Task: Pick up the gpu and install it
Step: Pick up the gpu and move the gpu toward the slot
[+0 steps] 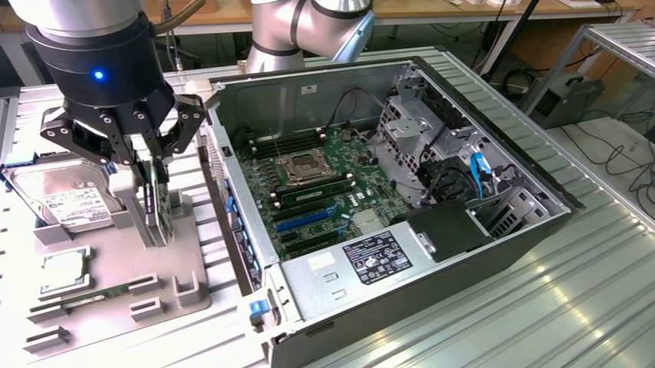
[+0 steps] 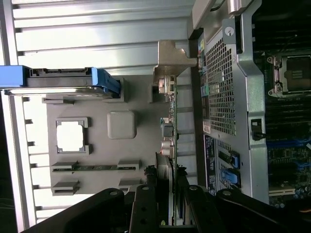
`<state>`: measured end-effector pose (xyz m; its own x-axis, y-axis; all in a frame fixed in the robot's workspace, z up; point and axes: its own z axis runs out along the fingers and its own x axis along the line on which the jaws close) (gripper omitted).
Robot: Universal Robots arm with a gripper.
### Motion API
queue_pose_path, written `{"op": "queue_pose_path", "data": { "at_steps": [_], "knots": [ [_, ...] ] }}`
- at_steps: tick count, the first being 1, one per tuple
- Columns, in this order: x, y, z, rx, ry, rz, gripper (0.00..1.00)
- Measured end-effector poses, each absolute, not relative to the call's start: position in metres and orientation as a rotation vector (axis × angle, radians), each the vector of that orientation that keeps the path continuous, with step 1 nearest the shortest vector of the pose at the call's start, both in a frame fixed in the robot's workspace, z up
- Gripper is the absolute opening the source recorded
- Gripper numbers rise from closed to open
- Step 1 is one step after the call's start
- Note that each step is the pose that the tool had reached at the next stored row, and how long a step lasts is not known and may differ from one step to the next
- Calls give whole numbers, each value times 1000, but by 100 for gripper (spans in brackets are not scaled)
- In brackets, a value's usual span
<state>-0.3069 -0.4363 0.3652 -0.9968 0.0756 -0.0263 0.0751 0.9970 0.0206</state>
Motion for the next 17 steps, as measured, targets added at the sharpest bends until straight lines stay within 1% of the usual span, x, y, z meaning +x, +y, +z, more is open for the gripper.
{"op": "queue_pose_path", "data": {
  "at_steps": [17],
  "knots": [
    [-307, -436, 372, 117, 3112, 31, 26]
  ]
}}
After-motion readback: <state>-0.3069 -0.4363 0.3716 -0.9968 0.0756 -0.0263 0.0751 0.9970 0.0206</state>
